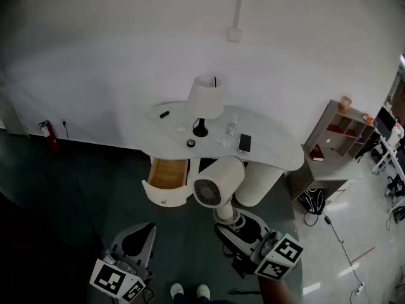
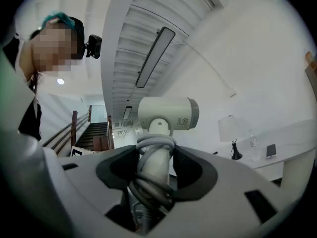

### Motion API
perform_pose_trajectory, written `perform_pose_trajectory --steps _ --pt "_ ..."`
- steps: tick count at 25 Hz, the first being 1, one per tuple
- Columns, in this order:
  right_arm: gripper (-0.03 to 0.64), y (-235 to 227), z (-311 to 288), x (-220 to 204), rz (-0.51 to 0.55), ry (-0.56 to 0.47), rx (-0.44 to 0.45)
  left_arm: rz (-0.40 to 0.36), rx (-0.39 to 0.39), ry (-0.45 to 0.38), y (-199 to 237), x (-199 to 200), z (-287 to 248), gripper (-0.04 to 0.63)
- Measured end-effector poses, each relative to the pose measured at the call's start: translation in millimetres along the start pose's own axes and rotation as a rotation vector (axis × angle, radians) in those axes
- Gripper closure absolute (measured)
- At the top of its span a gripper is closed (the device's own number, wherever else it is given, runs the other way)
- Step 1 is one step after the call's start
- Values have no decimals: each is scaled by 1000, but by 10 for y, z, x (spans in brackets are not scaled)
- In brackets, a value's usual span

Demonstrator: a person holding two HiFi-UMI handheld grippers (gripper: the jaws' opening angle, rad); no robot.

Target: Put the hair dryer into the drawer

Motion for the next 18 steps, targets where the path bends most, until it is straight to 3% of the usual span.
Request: perform_pose_trajectory --steps 13,18 --pt "388 61 43 8 -10 10 6 33 -20 1 -109 32 41 580" --pt "388 94 6 13 -21 12 6 3 -12 -8 -38 34 86 580"
Point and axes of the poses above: the fingertips, and each gripper's own axes: z backward along the fingers, y to its left, x out of its top, the point moved 5 cm from there along z, backward along the fingers, and after that the axes turned 6 degrees about -x, right-handed, at the moved point
